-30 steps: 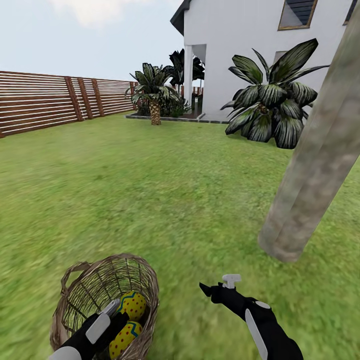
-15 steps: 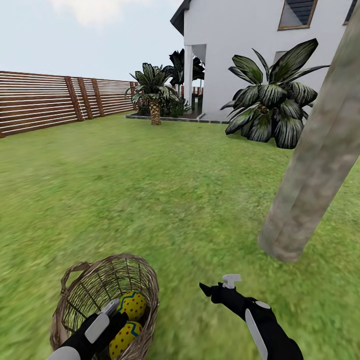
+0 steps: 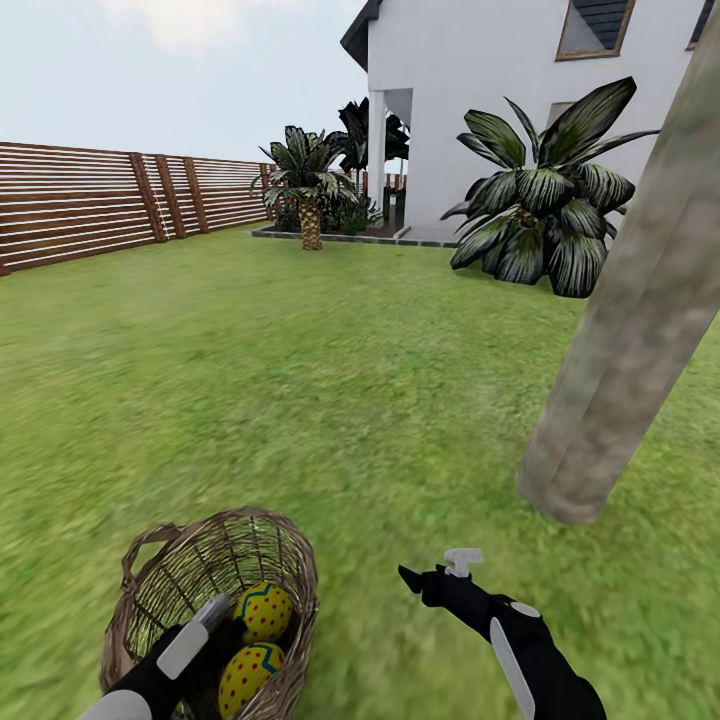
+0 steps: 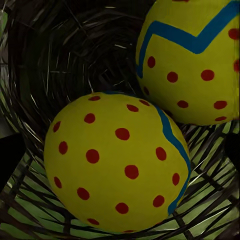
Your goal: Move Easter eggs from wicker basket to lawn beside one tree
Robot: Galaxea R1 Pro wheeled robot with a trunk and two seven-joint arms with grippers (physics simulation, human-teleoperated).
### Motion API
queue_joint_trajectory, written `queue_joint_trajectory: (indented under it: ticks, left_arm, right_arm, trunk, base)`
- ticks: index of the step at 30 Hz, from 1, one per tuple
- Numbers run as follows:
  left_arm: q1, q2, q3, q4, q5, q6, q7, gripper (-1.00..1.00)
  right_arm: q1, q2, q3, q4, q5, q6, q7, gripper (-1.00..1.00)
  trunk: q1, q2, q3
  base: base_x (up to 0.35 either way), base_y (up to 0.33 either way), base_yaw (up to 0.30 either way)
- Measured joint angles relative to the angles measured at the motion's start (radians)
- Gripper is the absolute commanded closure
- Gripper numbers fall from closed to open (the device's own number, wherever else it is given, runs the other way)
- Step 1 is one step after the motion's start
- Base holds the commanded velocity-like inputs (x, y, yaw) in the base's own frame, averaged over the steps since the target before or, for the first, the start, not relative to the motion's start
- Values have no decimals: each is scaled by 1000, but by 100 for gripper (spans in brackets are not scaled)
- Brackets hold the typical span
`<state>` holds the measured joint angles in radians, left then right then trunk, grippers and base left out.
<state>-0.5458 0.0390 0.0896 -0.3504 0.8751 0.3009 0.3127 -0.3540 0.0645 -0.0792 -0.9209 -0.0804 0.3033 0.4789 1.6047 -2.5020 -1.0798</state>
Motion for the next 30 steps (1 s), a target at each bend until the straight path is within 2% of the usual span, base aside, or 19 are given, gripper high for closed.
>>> queue_joint_trajectory:
  ticks: [9,13,21,30]
  left_arm:
    - [0,8,0,-47,64,-14,40,-100]
    - [2,10,0,-53,108,-28,45,-100]
    - [3,10,-1,-52,130,-42,46,-100]
    - [3,16,-1,-47,195,-39,48,-100]
  right_arm:
    - [0,0,0,0,0,0,0,-100]
    - [0,0,-1,0,0,0,0,-100]
    - [0,-1,-1,0,0,0,0,-100]
    - [0,-1,-1,0,-1,0,0,-100]
  trunk:
    - [0,0,0]
    - [1,0,-8]
    - [1,0,-8]
    - [1,-1,-11]
  base:
    - [0,0,0]
    - [0,0,0]
    - [0,0,0]
    - [0,0,0]
